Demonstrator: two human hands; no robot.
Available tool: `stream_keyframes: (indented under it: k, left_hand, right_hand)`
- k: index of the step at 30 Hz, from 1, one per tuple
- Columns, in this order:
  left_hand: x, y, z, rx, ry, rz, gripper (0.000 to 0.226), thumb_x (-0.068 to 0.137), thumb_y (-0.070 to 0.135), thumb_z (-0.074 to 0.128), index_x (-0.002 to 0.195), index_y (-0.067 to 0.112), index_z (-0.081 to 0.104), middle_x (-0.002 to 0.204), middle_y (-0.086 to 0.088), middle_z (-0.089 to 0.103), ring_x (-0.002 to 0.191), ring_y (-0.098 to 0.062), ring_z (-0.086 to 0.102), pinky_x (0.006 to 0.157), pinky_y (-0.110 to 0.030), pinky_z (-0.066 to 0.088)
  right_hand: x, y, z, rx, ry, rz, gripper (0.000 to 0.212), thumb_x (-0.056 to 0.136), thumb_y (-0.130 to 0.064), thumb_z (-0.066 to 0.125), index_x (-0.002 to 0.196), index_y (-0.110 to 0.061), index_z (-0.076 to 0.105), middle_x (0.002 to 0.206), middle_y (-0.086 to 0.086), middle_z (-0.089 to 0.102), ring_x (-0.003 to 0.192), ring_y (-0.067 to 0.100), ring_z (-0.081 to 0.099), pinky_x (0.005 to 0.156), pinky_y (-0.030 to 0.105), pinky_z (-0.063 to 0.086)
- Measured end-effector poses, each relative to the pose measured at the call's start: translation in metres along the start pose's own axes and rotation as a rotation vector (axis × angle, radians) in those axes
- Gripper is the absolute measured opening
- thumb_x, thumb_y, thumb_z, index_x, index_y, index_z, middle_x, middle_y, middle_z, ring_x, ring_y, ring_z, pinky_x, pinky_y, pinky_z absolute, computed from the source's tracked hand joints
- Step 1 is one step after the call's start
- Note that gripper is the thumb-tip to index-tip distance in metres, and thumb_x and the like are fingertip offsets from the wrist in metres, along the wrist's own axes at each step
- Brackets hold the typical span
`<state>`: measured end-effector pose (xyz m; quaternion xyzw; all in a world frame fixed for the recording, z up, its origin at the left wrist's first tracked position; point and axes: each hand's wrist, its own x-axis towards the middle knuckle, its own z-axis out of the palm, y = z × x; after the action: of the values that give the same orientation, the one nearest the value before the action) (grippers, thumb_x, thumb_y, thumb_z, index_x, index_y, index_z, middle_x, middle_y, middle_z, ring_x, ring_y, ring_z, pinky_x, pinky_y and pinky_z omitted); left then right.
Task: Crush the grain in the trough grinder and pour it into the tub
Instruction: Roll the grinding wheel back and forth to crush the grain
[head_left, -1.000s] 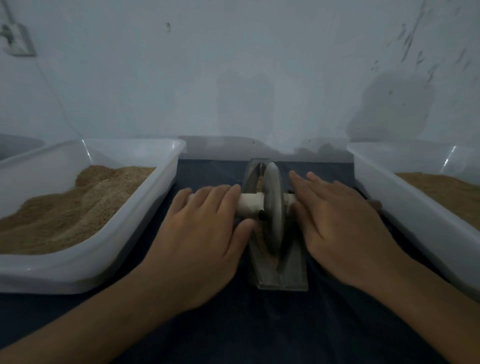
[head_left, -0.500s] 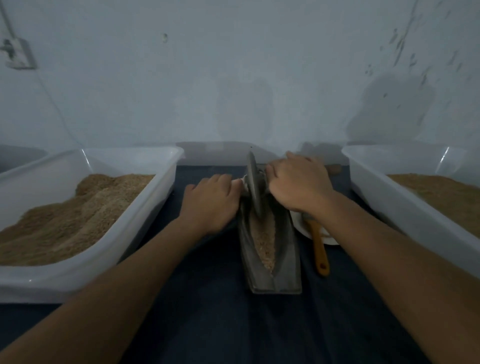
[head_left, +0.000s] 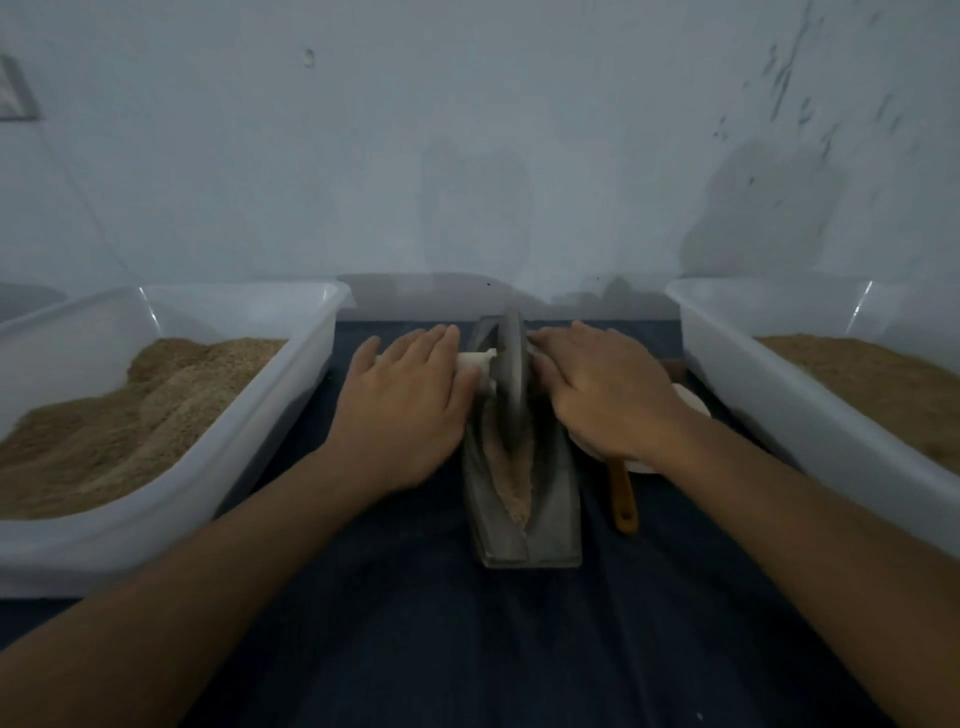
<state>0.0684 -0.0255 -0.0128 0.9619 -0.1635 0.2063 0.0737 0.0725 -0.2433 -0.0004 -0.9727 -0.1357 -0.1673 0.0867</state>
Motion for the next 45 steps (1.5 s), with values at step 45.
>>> stream_keyframes:
  k: [45]
  left_hand:
    - [-0.005, -0.023, -0.031, -0.176, 0.126, 0.256, 0.02, 0.093, 0.043, 0.068, 0.111, 0.037, 0.064, 0.105, 0.016, 0.06, 0.101, -0.009, 0.056, 0.085, -0.035, 0.05]
  right_hand:
    - [-0.023, 0.017, -0.021, 0.165, 0.184, -0.197, 0.014, 0.092, -0.043, 0.069, 0.104, -0.037, 0.067, 0.097, -0.02, 0.062, 0.095, 0.005, 0.056, 0.079, 0.034, 0.05]
